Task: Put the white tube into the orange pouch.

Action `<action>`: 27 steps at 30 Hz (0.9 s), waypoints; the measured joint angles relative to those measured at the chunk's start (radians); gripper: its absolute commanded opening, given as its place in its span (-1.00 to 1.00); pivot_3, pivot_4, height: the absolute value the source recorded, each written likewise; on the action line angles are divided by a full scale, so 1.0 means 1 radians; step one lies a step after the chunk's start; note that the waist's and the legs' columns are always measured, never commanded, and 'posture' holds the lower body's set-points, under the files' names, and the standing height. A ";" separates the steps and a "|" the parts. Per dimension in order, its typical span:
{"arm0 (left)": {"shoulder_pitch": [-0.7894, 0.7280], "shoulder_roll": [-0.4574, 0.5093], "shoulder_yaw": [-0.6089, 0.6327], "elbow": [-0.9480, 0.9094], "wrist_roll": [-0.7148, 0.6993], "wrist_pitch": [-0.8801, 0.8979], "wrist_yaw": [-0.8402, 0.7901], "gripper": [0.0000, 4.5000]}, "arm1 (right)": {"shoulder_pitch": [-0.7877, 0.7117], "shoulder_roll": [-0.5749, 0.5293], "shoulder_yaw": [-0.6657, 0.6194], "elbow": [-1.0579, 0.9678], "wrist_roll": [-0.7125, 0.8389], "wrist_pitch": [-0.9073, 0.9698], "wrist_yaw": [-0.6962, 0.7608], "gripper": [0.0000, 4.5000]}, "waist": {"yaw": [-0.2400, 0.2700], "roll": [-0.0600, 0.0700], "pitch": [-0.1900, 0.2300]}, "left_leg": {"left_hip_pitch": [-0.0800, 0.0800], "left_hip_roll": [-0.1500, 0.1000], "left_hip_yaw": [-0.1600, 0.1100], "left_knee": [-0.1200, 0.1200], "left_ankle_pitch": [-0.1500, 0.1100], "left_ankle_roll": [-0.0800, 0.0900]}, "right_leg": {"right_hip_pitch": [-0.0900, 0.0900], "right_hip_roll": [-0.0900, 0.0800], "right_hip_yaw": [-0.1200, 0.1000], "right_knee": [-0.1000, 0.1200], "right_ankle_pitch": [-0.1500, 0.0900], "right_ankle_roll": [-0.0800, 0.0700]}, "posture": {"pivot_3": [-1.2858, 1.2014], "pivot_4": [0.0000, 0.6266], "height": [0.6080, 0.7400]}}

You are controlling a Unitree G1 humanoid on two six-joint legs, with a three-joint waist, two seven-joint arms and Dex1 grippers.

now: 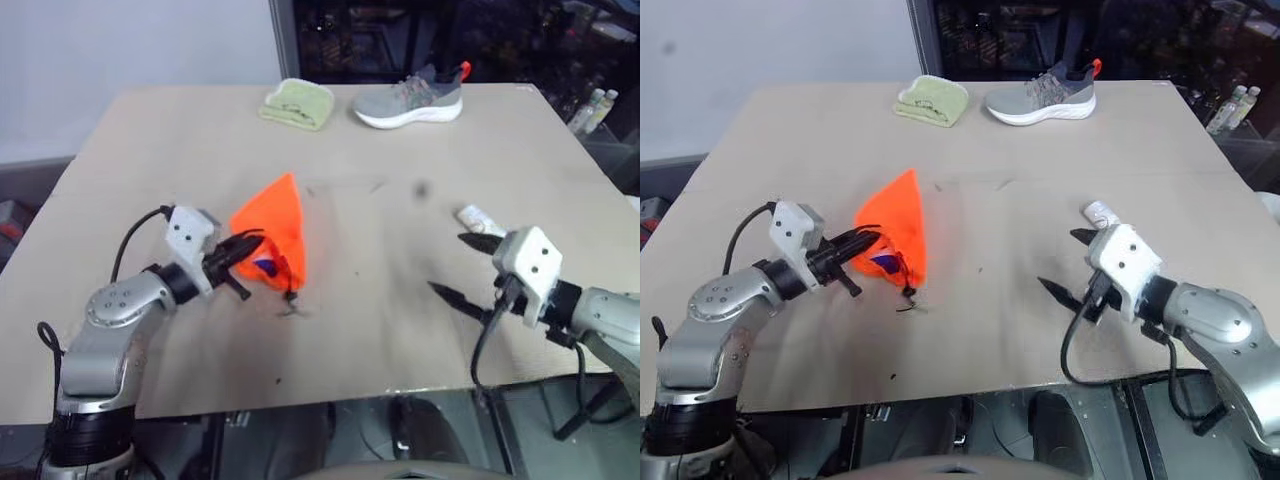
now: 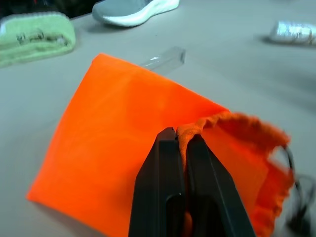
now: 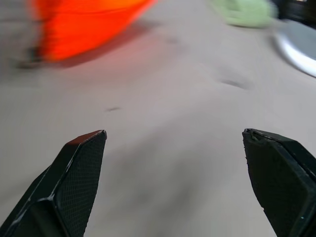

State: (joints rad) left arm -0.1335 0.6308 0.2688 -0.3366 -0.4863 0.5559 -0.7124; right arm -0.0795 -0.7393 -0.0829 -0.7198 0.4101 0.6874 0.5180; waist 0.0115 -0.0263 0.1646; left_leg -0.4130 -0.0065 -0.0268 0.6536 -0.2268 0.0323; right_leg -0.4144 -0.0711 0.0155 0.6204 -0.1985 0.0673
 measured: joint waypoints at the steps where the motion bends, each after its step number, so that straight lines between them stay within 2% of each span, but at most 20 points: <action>1: -0.013 0.000 0.005 0.000 -0.032 0.034 0.001 -0.97 | -0.009 -0.001 0.016 0.022 -0.052 -0.007 -0.030 1.00 | 0.001 0.000 0.000 | 0.000 0.000 0.000 0.000 0.000 0.000 | 0.000 0.000 0.000 0.000 0.000 0.000 | 0.03 -0.52 1.00; 7: -0.073 0.022 -0.018 0.014 -0.060 0.106 -0.002 -0.97 | -0.041 0.019 0.067 0.098 -0.136 0.043 -0.090 1.00 | 0.002 0.000 0.000 | 0.000 -0.002 0.001 0.000 0.000 0.000 | 0.000 0.000 0.000 0.001 -0.001 -0.002 | 0.03 -0.52 1.00; 14: -0.140 0.022 -0.081 0.016 -0.067 0.136 0.000 -0.97 | -0.155 0.101 0.079 0.363 -0.246 0.152 -0.217 1.00 | -0.005 0.000 0.000 | 0.000 -0.003 0.001 0.000 0.000 0.000 | 0.000 0.001 0.001 0.001 0.000 -0.001 | 0.03 -0.52 1.00; 20: -0.148 0.011 -0.084 0.028 -0.064 0.142 0.030 -0.97 | -0.227 0.117 0.110 0.550 -0.322 0.133 -0.241 1.00 | -0.006 0.001 0.000 | 0.000 -0.003 0.001 -0.001 0.000 0.000 | 0.000 0.001 0.000 0.001 0.001 0.001 | 0.03 -0.52 1.00; 22: -0.150 0.009 -0.084 0.029 -0.064 0.155 0.044 -1.00 | -0.251 0.132 0.110 0.593 -0.326 0.113 -0.228 0.58 | -0.010 0.000 0.000 | 0.000 -0.003 0.001 0.000 0.000 0.000 | 0.000 0.001 0.000 0.001 0.001 0.001 | 0.03 -0.52 1.00; 23: -0.151 0.008 -0.084 0.029 -0.064 0.156 0.046 -1.00 | -0.255 0.139 0.110 0.602 -0.326 0.109 -0.223 0.58 | -0.011 0.000 0.000 | 0.000 -0.003 0.001 0.000 0.000 0.000 | 0.000 0.001 0.001 0.001 0.001 0.001 | 0.03 -0.52 1.00; 24: -0.151 0.008 -0.084 0.029 -0.064 0.156 0.046 -1.00 | -0.255 0.139 0.110 0.602 -0.326 0.109 -0.223 0.30 | -0.011 0.000 0.000 | 0.000 -0.003 0.001 0.000 0.000 0.000 | 0.000 0.001 0.001 0.001 0.001 0.001 | 0.03 -0.52 1.00; 25: -0.151 0.007 -0.084 0.029 -0.064 0.158 0.054 -1.00 | -0.257 0.143 0.109 0.605 -0.324 0.108 -0.219 0.23 | -0.011 0.000 0.000 | 0.000 -0.003 0.001 0.000 0.000 0.000 | 0.001 0.001 0.001 0.001 0.001 0.001 | 0.03 -0.52 1.00; 27: -0.167 0.007 -0.086 0.029 -0.064 0.175 0.068 -1.00 | -0.257 0.142 0.095 0.598 -0.306 0.131 -0.190 -0.14 | -0.011 0.000 0.000 | 0.000 -0.003 0.001 0.000 0.000 0.000 | 0.001 0.001 0.000 0.001 0.001 0.001 | 0.03 -0.52 1.00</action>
State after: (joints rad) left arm -0.3001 0.6381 0.1831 -0.3079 -0.5500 0.7308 -0.6445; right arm -0.3365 -0.5975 0.0116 -0.1220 0.1046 0.8180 0.3276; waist 0.0005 -0.0265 0.1644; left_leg -0.4127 -0.0099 -0.0262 0.6534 -0.2266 0.0323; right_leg -0.4139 -0.0706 0.0159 0.6218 -0.1973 0.0687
